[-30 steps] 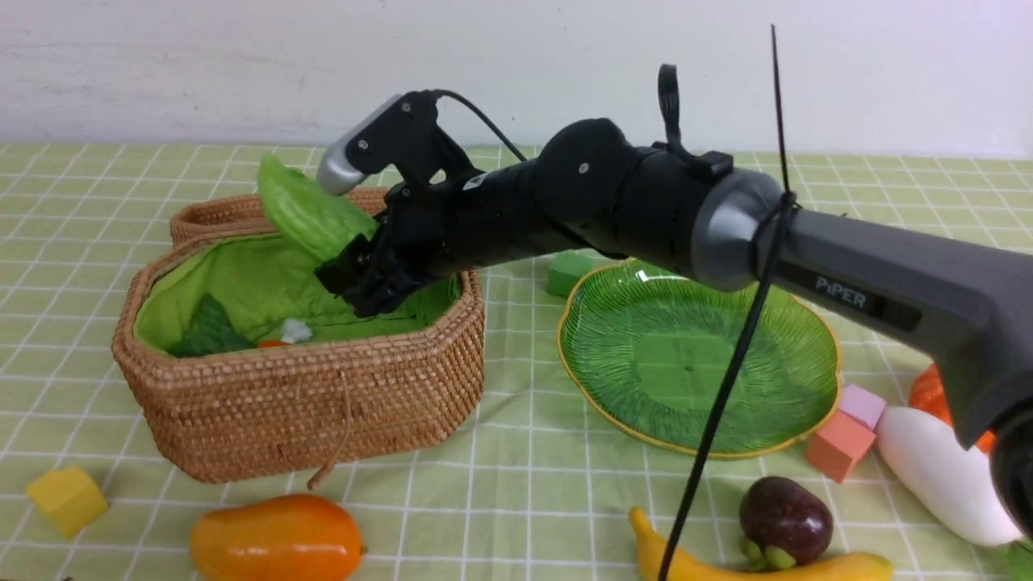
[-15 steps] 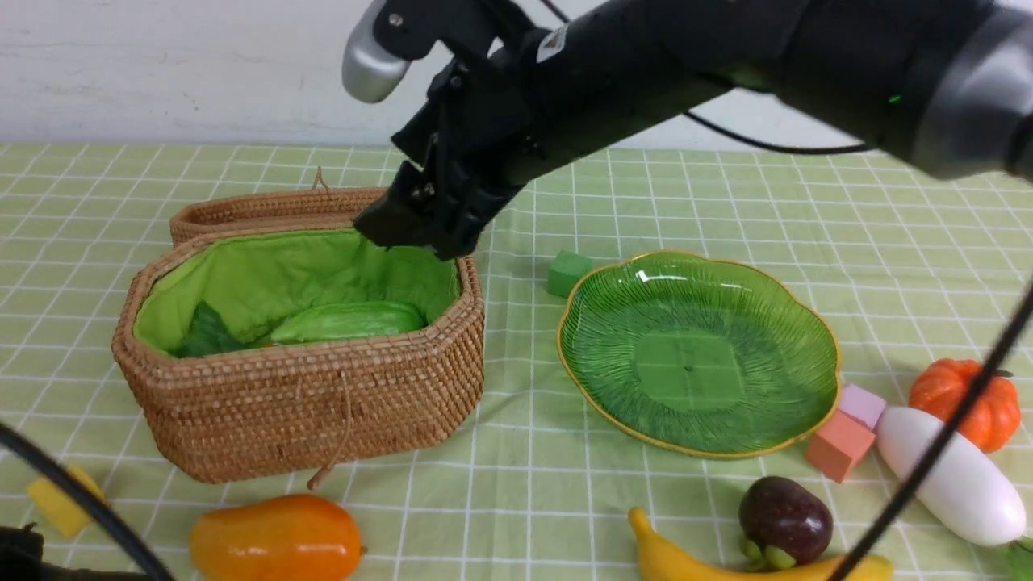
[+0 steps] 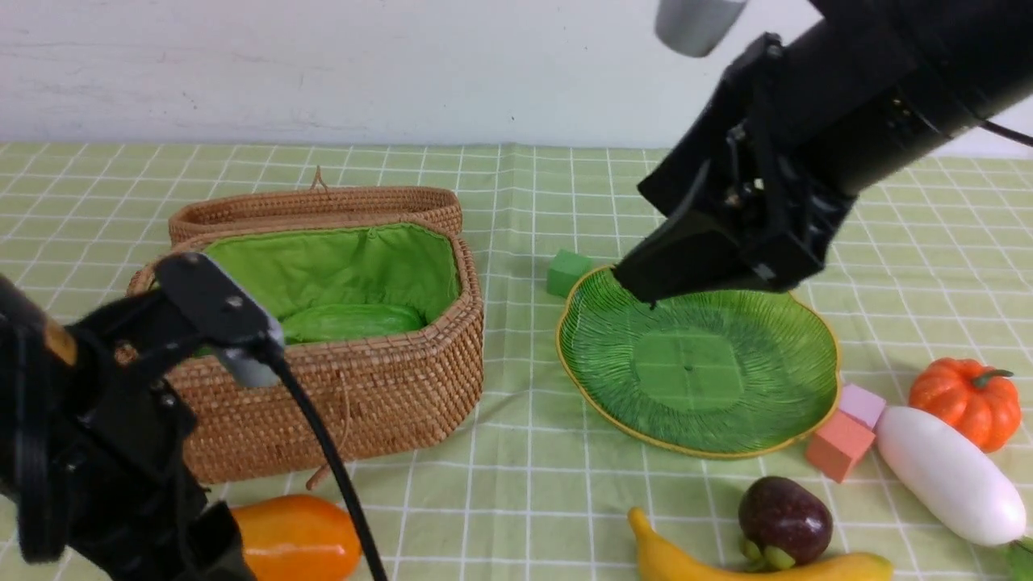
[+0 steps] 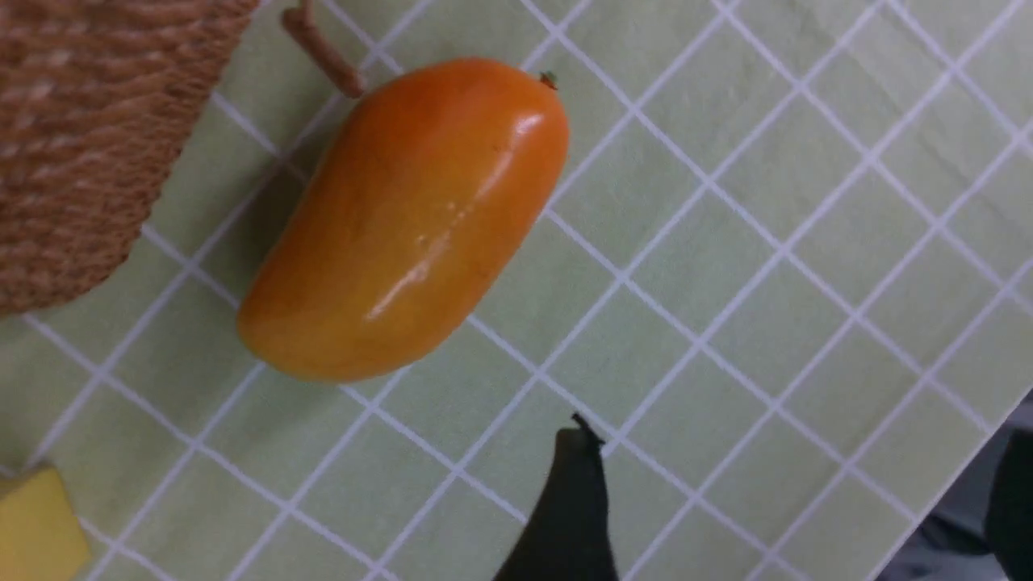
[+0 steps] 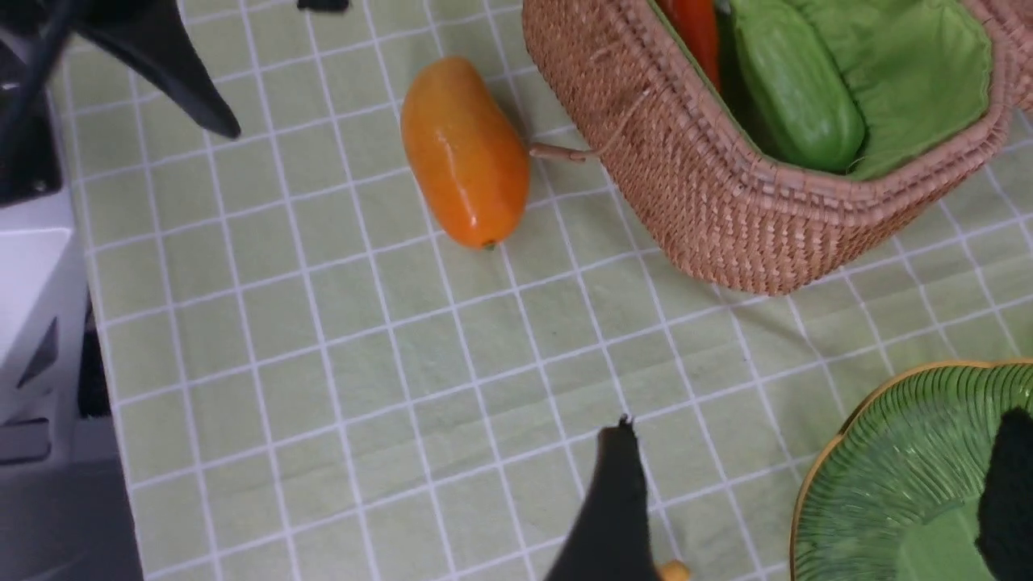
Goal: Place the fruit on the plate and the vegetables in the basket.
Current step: Grab the mango with your left arm and place it on the right plate
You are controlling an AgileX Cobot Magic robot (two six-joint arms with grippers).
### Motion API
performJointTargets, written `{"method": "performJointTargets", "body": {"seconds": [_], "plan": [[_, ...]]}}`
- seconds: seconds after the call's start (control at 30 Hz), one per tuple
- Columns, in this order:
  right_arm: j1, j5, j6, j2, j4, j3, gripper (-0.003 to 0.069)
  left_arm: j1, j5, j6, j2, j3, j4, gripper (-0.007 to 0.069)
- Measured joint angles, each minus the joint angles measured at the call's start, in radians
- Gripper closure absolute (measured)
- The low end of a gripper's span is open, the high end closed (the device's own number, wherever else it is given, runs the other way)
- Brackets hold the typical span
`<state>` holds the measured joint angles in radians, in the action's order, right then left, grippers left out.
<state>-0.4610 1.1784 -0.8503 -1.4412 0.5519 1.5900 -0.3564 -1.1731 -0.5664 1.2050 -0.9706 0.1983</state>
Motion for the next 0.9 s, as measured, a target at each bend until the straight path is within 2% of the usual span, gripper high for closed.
{"method": "performJointTargets", "body": {"seconds": [0.1, 0.2, 0.27, 0.53, 0.73, 0.9], "plan": [[0.023, -0.032, -0.038, 0.076, 0.056, -0.085, 0.0097, -0.118, 0.035, -0.024, 0.018, 0.0, -0.191, 0.0015], [0.025, -0.071, -0.076, 0.128, 0.111, -0.145, 0.0097, -0.146, 0.127, -0.056, 0.045, 0.0, -0.324, 0.0028], [0.025, -0.087, -0.102, 0.155, 0.139, -0.179, 0.0097, -0.146, 0.19, -0.077, 0.081, 0.0, -0.361, 0.0033], [0.027, -0.099, -0.13, 0.193, 0.168, -0.211, 0.0097, -0.136, 0.269, -0.141, 0.232, 0.0, -0.352, 0.0036], [0.028, -0.079, -0.131, 0.211, 0.168, -0.212, 0.0097, -0.078, 0.309, -0.164, 0.316, 0.0, -0.324, 0.0036], [0.028, -0.066, -0.133, 0.233, 0.168, -0.212, 0.0097, -0.027, 0.338, -0.236, 0.386, -0.004, -0.221, 0.0036]]}}
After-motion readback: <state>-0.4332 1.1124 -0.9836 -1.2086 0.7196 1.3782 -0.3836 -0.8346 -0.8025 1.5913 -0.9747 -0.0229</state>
